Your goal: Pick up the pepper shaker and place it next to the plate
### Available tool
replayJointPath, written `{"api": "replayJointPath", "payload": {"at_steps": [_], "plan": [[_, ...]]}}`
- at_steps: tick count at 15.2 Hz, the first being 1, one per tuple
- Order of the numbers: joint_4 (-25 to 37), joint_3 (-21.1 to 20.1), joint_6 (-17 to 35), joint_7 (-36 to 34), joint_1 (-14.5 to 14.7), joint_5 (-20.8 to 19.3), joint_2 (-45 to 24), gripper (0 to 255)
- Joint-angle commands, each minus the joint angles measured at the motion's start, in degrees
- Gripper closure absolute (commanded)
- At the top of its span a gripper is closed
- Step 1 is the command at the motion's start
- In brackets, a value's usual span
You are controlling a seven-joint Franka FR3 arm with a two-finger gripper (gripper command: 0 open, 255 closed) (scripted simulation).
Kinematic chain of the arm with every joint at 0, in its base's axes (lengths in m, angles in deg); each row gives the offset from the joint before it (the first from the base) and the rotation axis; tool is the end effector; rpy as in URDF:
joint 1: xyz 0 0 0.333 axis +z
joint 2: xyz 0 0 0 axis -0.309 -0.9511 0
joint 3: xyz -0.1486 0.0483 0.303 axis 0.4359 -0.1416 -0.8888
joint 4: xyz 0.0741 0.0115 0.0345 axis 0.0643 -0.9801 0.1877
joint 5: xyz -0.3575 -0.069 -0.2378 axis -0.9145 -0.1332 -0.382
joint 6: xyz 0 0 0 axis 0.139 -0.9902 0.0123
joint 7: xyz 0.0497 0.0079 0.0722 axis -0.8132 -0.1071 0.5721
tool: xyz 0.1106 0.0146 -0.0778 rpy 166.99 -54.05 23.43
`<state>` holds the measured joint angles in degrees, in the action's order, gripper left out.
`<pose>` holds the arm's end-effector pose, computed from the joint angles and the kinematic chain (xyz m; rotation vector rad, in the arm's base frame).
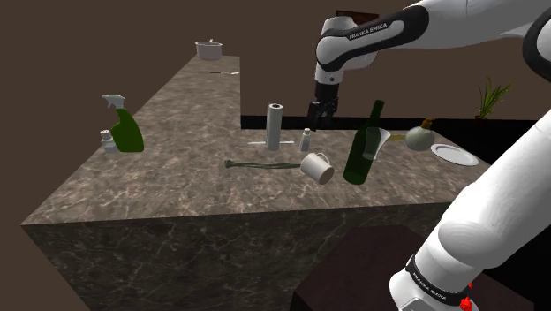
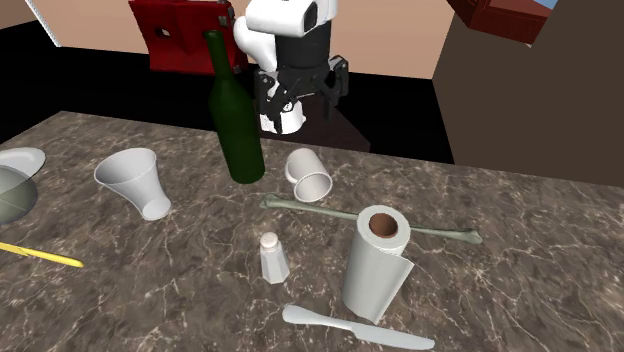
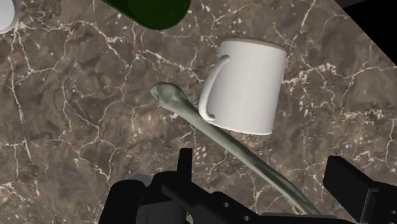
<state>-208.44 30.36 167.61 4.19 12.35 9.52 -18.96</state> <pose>0.5292 -0.1146 0.4560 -3.1401 -0.0378 0.0619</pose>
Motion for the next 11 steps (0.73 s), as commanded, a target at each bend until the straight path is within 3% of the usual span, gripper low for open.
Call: {"api": "replayJointPath", "payload": {"at_steps": [1,11], "plan": [[3.3,0.9,0.9,0.7,-0.6,0.9,-4.2,0],[24.6,3.7,1.0,3.9,-5.0,7.5,-26.1,0]]}}
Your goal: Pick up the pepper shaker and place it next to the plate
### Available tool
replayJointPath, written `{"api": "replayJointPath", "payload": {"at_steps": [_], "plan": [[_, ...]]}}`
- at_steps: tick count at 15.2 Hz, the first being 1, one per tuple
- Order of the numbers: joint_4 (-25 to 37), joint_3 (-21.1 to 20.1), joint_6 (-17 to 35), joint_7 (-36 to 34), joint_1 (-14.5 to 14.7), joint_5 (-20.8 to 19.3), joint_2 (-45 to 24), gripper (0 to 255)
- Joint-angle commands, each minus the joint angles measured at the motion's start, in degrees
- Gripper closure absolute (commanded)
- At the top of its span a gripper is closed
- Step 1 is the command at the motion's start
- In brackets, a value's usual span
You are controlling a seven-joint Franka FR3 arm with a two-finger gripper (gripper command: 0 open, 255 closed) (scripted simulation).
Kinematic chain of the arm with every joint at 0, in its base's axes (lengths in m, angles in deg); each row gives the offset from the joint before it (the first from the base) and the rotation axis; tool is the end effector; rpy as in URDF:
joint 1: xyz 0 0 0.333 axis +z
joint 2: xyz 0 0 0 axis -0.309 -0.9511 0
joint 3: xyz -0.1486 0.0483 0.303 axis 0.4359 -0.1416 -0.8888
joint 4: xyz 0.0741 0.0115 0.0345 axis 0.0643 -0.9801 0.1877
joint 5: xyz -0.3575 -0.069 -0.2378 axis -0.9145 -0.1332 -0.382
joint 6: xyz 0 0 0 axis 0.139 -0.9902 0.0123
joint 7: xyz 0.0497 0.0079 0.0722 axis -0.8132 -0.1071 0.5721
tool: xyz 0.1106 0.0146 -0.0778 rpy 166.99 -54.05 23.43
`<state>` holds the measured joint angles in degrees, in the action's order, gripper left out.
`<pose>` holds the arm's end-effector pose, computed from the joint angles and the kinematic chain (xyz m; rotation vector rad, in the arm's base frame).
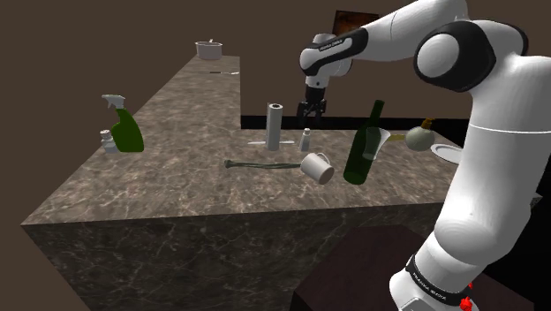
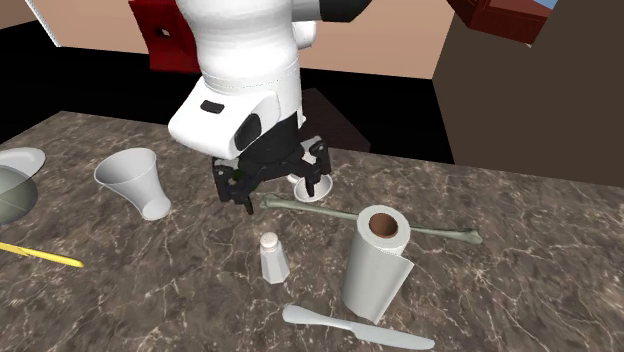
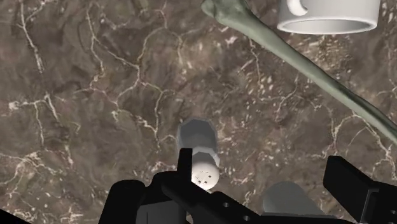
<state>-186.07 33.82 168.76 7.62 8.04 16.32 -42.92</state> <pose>0.6428 -0.2116 0.4032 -3.0862 0.1437 0.0411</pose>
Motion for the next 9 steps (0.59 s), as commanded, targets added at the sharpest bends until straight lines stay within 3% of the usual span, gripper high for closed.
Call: {"api": "replayJointPath", "payload": {"at_steps": [1,4,9], "plan": [[4.9,0.4,-0.6,0.7,-1.3,1.4,-4.5,0],[12.0,0.5,-1.9,1.0,-2.9,3.2,-10.4,0],[9.4,0.3,1.5,1.2,-2.8,3.4,-11.3,0]]}}
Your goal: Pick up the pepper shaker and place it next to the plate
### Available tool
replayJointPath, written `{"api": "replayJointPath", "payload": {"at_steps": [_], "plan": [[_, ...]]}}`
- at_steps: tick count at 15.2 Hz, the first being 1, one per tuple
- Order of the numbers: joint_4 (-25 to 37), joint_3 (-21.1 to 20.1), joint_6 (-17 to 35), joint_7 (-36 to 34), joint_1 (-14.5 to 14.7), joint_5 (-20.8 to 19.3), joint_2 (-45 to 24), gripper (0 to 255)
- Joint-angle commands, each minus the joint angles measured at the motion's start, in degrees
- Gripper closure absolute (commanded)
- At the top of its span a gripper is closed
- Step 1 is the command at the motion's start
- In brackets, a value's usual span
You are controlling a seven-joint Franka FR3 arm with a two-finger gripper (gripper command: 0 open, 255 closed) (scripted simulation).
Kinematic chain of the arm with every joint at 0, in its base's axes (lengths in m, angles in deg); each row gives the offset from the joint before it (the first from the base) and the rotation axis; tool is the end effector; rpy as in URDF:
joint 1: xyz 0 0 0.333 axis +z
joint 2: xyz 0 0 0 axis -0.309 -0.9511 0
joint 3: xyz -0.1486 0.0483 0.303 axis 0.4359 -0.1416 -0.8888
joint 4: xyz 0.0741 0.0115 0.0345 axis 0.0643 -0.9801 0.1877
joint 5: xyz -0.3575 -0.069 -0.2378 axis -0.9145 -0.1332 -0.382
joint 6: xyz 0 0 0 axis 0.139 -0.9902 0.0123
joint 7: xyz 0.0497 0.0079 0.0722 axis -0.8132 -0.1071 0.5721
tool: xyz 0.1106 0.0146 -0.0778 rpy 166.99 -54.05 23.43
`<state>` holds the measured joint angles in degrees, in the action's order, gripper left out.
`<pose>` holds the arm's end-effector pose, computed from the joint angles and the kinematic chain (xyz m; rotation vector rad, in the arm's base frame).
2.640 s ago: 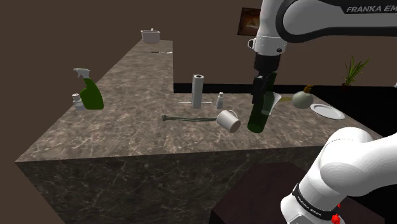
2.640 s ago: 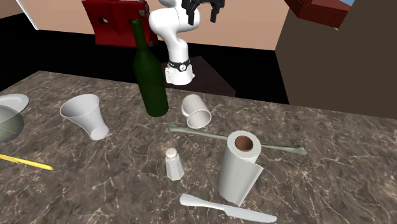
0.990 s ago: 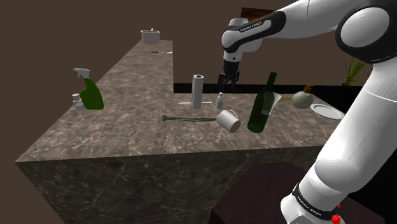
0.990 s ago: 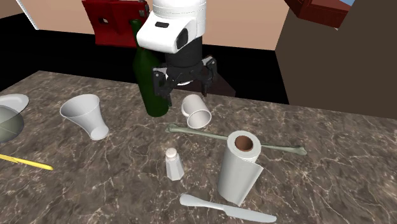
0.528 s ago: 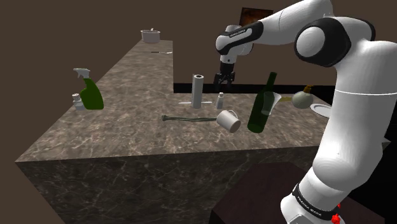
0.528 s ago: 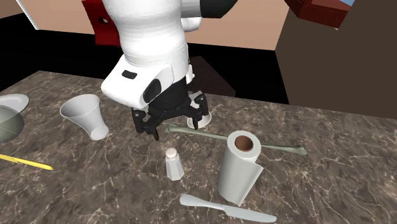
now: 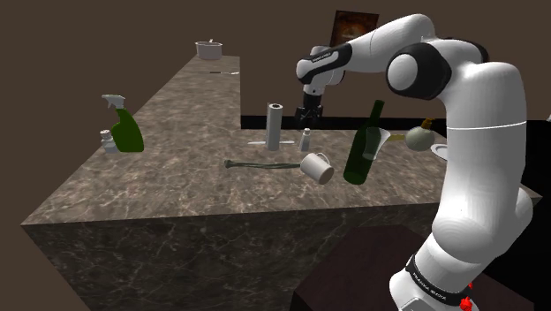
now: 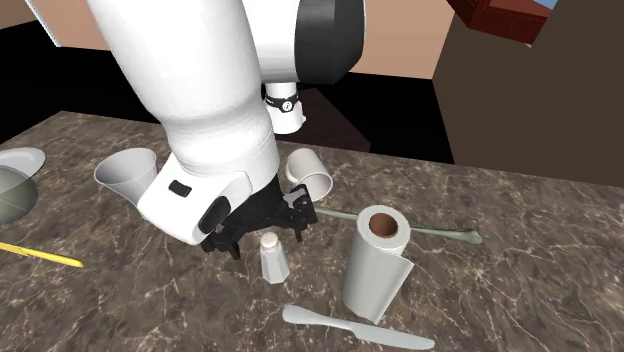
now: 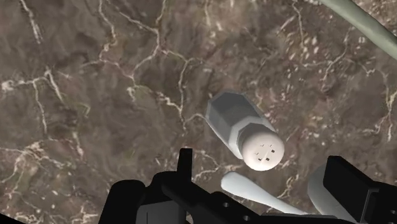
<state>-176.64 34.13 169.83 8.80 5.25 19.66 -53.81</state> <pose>0.6825 -0.2542 0.3558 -3.0610 0.2159 0.0318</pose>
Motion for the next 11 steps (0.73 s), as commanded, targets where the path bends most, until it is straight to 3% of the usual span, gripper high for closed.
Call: {"api": "replayJointPath", "payload": {"at_steps": [1,10,11], "plan": [[-0.5,-0.1,1.1,0.1,0.0,0.2,-0.6,0],[-1.2,-0.1,2.1,0.2,0.0,0.3,-0.9,0],[-1.2,-0.1,2.1,0.2,0.0,0.3,-0.9,255]]}}
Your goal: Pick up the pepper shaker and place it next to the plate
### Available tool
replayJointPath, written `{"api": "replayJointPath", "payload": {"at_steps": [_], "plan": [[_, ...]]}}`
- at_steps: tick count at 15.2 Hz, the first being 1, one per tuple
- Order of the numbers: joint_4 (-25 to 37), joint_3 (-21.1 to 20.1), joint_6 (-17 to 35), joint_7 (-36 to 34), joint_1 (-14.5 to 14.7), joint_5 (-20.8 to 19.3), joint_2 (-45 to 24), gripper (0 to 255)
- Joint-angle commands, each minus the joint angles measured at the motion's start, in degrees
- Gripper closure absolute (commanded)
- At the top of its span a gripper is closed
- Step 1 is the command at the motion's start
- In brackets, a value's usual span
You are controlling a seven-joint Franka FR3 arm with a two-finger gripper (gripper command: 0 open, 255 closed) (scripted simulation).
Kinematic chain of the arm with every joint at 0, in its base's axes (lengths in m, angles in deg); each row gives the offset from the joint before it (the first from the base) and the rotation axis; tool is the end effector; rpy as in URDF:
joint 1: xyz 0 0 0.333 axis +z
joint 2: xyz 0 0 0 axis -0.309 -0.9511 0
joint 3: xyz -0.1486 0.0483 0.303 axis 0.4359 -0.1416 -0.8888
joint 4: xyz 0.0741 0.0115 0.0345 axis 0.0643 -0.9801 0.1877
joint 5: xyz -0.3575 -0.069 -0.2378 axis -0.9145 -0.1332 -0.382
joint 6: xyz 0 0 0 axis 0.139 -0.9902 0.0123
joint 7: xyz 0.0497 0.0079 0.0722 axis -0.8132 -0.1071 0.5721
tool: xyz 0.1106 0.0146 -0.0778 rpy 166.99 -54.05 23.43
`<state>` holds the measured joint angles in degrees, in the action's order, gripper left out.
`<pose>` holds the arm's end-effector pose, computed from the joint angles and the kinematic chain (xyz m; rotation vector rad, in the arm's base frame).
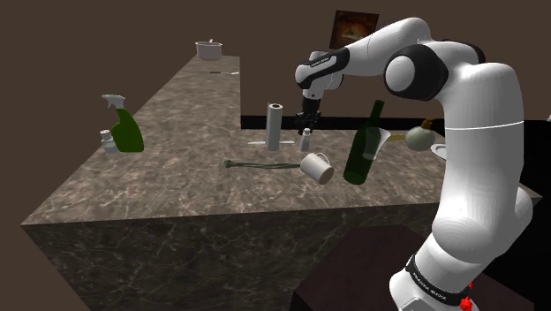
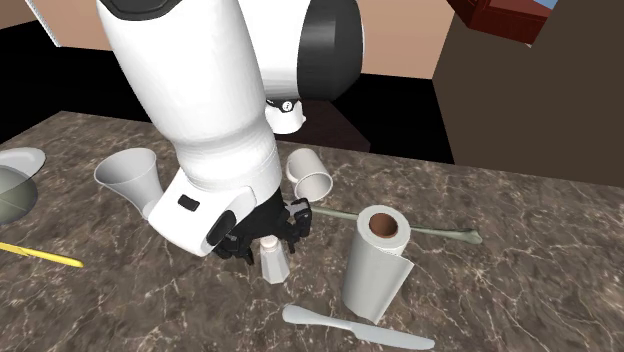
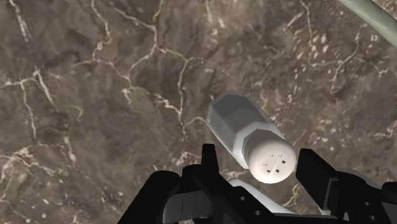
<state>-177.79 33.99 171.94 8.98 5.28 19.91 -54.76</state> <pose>0.6832 -0.2533 0.3367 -3.0610 0.2157 0.0311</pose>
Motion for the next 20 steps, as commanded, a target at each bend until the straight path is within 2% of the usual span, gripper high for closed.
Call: {"api": "replayJointPath", "payload": {"at_steps": [1,9,20], "plan": [[0.0,0.0,0.0,0.0,0.0,0.0,0.0,255],[0.0,0.0,0.0,0.0,0.0,0.0,0.0,255],[5.0,0.3,-7.3,-0.8,0.0,-0.7,2.3,255]]}}
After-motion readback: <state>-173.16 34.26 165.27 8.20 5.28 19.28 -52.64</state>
